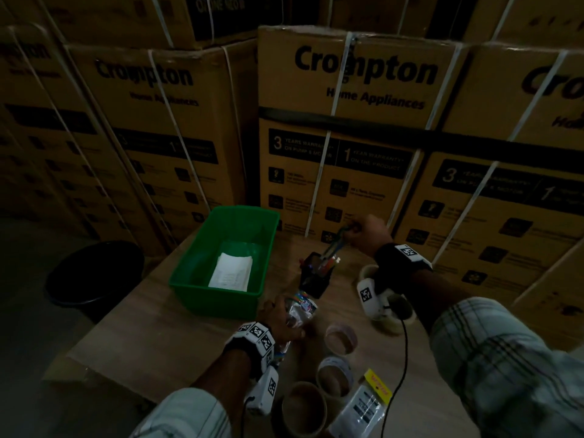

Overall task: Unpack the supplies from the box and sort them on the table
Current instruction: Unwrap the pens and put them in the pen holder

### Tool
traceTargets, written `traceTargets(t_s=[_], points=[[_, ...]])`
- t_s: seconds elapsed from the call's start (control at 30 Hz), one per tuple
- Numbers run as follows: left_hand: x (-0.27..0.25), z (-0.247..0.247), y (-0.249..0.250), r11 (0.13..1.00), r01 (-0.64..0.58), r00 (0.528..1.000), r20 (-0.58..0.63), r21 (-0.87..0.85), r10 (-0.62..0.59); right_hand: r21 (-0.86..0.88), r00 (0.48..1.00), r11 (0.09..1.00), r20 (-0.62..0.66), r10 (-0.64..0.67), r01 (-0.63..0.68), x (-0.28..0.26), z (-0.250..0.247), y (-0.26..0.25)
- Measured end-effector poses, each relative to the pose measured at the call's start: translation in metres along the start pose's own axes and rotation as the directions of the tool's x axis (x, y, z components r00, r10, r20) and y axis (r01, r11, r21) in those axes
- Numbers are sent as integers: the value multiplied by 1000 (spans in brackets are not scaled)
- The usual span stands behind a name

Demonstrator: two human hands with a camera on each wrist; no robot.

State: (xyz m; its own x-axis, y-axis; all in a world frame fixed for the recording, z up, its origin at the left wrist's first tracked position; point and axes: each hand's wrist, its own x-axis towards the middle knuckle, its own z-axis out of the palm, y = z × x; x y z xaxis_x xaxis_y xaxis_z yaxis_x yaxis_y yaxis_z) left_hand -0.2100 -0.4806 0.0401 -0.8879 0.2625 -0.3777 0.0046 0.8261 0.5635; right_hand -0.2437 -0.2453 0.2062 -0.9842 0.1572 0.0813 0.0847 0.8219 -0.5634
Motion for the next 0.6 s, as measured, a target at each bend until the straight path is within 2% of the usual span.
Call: traceTargets(t_s=[0.17, 0.3, 0.43, 0.6], points=[[1, -8, -5, 997, 2, 1000, -12, -75, -3, -82, 999, 995, 23, -48, 49, 23, 20, -5], [19, 0, -21, 993, 22, 999, -24, -114, -25, -148, 993, 986, 101, -63, 77, 35, 45, 0], [17, -3, -16, 995, -8, 998, -57, -100, 3, -182, 983, 978, 174, -66, 98, 41, 65, 6], [24, 1, -17, 994, -10, 999, -35, -107, 6, -187, 959, 979, 280, -29, 84, 39, 79, 8]])
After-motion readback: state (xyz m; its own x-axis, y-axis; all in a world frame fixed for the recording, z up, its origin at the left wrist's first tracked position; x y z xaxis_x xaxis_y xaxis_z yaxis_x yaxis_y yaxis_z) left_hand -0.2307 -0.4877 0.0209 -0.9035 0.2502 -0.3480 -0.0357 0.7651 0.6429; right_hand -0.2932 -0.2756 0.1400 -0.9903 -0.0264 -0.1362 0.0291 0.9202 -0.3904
